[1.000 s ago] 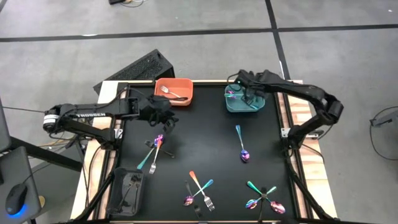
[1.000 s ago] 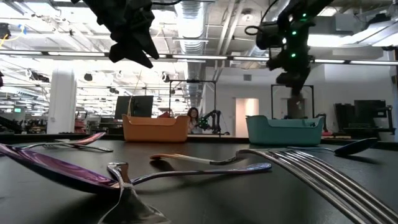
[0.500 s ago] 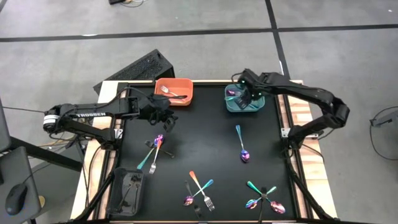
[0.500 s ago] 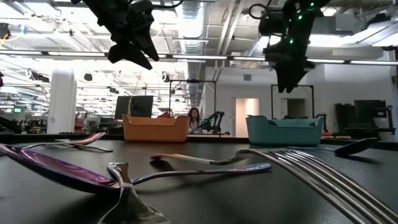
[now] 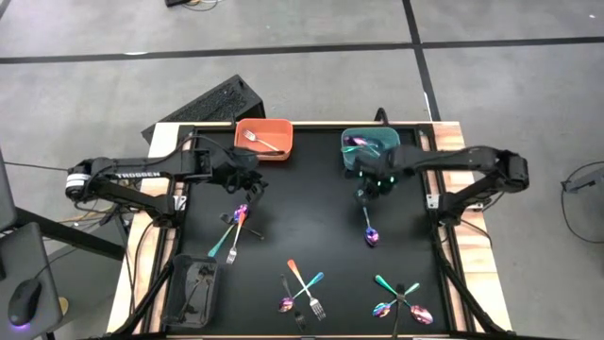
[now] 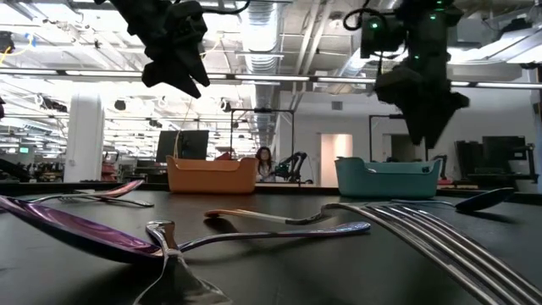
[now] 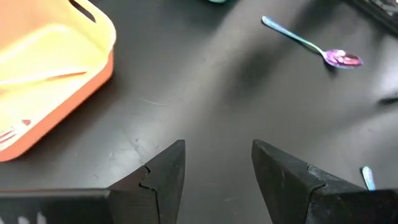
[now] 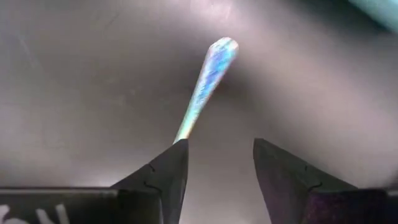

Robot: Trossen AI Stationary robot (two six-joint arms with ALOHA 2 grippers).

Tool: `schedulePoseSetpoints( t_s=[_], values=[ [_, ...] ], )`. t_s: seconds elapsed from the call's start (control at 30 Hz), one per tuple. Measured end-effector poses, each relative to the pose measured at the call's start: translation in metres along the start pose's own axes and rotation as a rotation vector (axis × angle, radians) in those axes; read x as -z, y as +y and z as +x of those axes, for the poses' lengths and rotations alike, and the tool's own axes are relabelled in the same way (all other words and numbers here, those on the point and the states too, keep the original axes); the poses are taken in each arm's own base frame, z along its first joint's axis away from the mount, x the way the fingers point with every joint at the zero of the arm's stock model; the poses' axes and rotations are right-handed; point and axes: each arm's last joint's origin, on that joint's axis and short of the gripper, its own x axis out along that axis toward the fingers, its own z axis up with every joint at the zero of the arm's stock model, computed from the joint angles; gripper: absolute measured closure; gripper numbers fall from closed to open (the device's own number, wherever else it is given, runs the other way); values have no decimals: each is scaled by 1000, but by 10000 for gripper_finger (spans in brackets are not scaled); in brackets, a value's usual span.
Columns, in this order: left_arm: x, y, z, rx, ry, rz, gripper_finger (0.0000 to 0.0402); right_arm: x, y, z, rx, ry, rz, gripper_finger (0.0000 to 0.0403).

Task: Sort silverware by color (type)
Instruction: Put the blue spoon into the blue bin

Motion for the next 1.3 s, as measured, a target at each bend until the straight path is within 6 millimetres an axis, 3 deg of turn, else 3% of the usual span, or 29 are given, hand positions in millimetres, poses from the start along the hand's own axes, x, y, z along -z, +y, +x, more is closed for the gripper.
schedulePoseSetpoints(
  t_s=[0.17,0.43,0.57,0.87,0.97,1.13,1.3],
  values=[
    [3,-5,-1,-2,-3,27,229,22,7,24,-7,16,82,212],
    [3,-5,-1,-17,-12,24,229,38,11,50,-77,28,155,229],
    [4,-8,-1,-9,-10,19,229,42,17,59,-115,19,143,230],
    [8,-14,-2,10,-4,30,229,43,28,93,8,93,104,237],
    [8,-15,-2,12,-3,32,229,40,33,92,24,102,36,270],
    [8,-15,-2,2,-7,33,229,28,33,81,46,102,-119,378],
    [8,-14,-2,-30,-25,34,229,8,26,56,17,28,-271,384]
  ],
)
